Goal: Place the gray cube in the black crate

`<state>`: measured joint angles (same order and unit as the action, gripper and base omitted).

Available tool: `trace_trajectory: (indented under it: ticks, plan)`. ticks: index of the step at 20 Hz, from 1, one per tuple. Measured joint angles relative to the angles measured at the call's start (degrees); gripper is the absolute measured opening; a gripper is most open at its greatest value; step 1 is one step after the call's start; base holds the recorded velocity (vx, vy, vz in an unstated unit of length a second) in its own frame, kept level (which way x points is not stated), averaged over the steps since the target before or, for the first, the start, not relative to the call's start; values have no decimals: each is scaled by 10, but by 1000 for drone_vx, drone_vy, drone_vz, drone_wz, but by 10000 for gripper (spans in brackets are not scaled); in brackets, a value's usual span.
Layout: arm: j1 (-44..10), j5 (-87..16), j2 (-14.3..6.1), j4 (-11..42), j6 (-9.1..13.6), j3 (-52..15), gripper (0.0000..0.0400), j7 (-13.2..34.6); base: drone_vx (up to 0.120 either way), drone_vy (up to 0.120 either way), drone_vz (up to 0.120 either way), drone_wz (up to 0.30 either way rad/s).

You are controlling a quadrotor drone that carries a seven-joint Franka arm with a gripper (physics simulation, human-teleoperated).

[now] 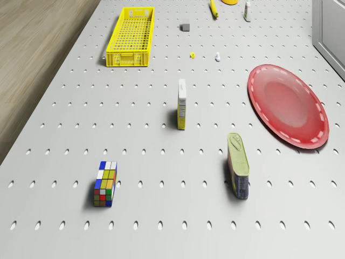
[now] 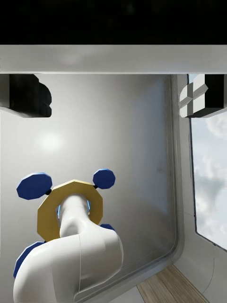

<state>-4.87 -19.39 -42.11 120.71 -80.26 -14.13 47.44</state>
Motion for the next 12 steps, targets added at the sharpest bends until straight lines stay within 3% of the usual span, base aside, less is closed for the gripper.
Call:
trace_trajectory:
  ticks: [5,9,12]
  plan:
    - [-53,-222,-20,85,-11,-147,400,40,120,0,0,0]
    - [-128,-476,-51,225,-14,-293,400,112,120,0,0,0]
    - [-210,-658,-75,328,8,-385,400,188,120,0,0,0]
